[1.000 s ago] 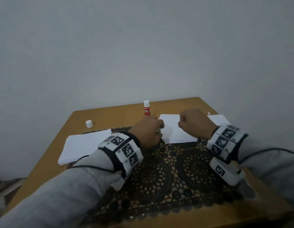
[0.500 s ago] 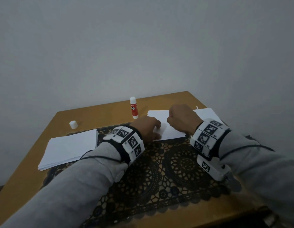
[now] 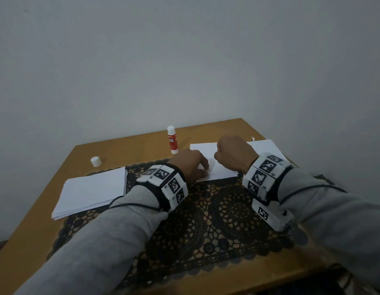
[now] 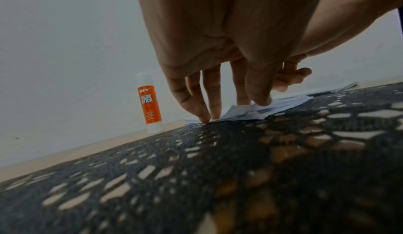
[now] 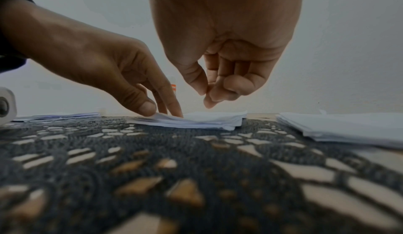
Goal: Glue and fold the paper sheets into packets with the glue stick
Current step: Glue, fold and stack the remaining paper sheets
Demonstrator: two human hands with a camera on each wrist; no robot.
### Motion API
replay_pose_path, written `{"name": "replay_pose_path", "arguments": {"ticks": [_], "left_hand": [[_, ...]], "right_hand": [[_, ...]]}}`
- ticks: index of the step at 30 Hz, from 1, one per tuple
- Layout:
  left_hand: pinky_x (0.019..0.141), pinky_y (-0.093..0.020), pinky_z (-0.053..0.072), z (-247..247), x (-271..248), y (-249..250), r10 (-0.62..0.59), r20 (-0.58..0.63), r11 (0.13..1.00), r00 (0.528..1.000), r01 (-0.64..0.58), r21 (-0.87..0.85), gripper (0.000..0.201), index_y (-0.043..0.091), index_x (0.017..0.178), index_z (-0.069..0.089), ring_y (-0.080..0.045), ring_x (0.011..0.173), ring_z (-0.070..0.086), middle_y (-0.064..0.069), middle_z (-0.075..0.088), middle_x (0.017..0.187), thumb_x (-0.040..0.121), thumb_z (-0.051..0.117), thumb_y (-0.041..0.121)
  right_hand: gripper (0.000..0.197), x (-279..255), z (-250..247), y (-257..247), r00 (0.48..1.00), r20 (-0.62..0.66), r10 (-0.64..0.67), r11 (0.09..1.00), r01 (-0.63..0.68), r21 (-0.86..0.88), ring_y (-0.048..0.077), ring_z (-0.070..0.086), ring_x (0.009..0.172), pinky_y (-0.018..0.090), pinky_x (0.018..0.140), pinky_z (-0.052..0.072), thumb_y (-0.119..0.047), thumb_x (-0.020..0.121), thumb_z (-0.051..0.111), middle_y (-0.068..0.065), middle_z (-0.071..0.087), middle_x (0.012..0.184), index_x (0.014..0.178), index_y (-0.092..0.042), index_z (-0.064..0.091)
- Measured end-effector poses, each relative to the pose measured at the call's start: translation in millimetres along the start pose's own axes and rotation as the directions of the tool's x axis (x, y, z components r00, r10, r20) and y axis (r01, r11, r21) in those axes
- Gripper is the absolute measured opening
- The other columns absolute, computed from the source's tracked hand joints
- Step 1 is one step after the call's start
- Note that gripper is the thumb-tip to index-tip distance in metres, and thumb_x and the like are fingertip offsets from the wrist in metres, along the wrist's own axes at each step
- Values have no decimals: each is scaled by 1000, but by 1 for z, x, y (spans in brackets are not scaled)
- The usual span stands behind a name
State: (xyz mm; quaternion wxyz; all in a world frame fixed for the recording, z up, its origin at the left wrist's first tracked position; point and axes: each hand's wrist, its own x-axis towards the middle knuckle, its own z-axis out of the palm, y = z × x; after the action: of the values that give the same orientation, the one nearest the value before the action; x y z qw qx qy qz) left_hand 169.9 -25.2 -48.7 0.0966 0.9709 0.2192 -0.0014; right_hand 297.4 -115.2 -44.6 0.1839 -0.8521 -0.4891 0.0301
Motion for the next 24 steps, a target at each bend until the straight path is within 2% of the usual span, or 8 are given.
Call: {"name": "replay_pose_path", "arguments": {"ticks": [4, 8, 11, 15, 20, 22, 24], "left_hand": [[99, -30, 44, 1, 0, 1, -2, -5, 1000, 1000, 2, 3, 26, 21, 115, 67, -17, 113, 56, 2, 62, 124, 90, 61, 29], [95, -32, 48, 1, 0, 4, 11, -41, 1000, 999, -11, -6, 22, 17, 108, 69, -19, 107, 59, -1, 66, 116, 93, 54, 16], [93, -34, 49, 0, 0, 5, 19, -54, 1000, 998, -19, 1, 23, 13, 107, 70, -20, 104, 61, -4, 68, 111, 92, 52, 12], [92, -30, 48, -1, -2, 6, 31, -82, 999, 996, -30, 13, 24, 9, 107, 70, -21, 103, 61, -6, 68, 111, 92, 51, 9], [95, -33, 48, -1, -3, 6, 10, -90, 1000, 996, -8, 18, 24, 10, 106, 68, -22, 106, 60, -7, 67, 111, 90, 51, 6], [96, -34, 47, -2, -3, 7, 6, -103, 999, 995, -3, 32, 24, 11, 104, 68, -22, 107, 59, -6, 68, 109, 89, 50, 6], [91, -32, 49, -2, -4, 9, 5, -117, 999, 993, 0, 42, 23, 11, 104, 68, -22, 104, 59, -7, 67, 108, 90, 50, 6]], "right_hand": [[23, 0, 1, 0, 1000, 1, 1, 1000, -1, 2, 25, 52, 68, 31, 62, 43, -15, 88, 54, 4, 49, 66, 66, -11, 47], [29, 0, 1, 1, 1000, -1, -4, 1000, 4, 8, 23, 46, 61, 27, 55, 35, -13, 87, 55, 4, 44, 61, 61, -11, 42], [27, 0, 1, 1, 1000, -10, 0, 1000, 0, 13, 25, 48, 63, 28, 56, 36, -12, 85, 55, 5, 45, 61, 61, -10, 42], [17, 0, 0, 2, 1000, -15, 4, 1000, -3, 17, 27, 55, 73, 30, 59, 40, -13, 85, 54, 7, 54, 74, 69, -10, 49], [13, 1, 2, 3, 1000, -14, -9, 1000, 9, 18, 29, 57, 78, 31, 61, 42, -15, 86, 54, 8, 57, 79, 75, -8, 54], [14, 2, 2, 4, 1000, -24, -11, 1000, 11, 21, 29, 57, 77, 31, 60, 41, -15, 85, 54, 8, 57, 79, 74, -7, 53], [16, 2, 2, 4, 999, -35, -14, 1000, 14, 19, 29, 56, 75, 29, 57, 38, -14, 84, 53, 7, 55, 75, 70, -8, 50]]}}
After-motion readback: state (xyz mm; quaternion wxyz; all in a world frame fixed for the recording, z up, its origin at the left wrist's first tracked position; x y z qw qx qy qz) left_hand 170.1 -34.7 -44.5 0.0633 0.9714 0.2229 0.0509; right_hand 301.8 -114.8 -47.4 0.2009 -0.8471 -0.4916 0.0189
